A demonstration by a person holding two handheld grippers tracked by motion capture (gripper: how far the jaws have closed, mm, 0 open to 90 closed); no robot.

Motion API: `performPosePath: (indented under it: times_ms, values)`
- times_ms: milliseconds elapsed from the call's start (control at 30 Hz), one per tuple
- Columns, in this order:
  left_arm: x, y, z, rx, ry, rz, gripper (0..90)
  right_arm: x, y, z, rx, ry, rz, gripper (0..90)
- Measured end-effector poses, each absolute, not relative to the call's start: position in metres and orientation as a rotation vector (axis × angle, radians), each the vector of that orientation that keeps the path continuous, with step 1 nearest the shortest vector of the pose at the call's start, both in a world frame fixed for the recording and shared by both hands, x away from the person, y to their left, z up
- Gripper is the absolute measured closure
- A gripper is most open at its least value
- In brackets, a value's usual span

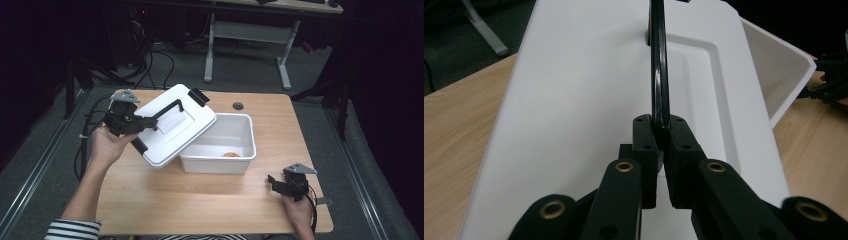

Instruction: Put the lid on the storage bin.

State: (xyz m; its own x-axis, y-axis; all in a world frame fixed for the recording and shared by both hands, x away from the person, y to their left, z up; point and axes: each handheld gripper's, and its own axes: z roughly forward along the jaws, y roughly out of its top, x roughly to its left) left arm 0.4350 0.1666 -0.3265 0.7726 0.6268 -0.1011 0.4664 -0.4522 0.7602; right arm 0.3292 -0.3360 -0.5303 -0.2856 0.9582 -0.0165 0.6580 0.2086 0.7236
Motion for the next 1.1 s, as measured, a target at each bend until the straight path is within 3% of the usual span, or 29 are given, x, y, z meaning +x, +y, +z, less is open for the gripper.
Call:
performPosePath:
  times_ms: [567, 1100]
  values:
    - [0.452, 0.13, -0.318, 2.194, 0.659, 0.169, 85.1, 0.329, -0.336, -0.53, 1.496, 2.02, 0.85, 30.7]
    - [0.472, 0.088, -0.331, 2.244, 0.52, 0.074, 85.1, 0.329, -0.336, -0.53, 1.496, 2.02, 0.85, 30.7]
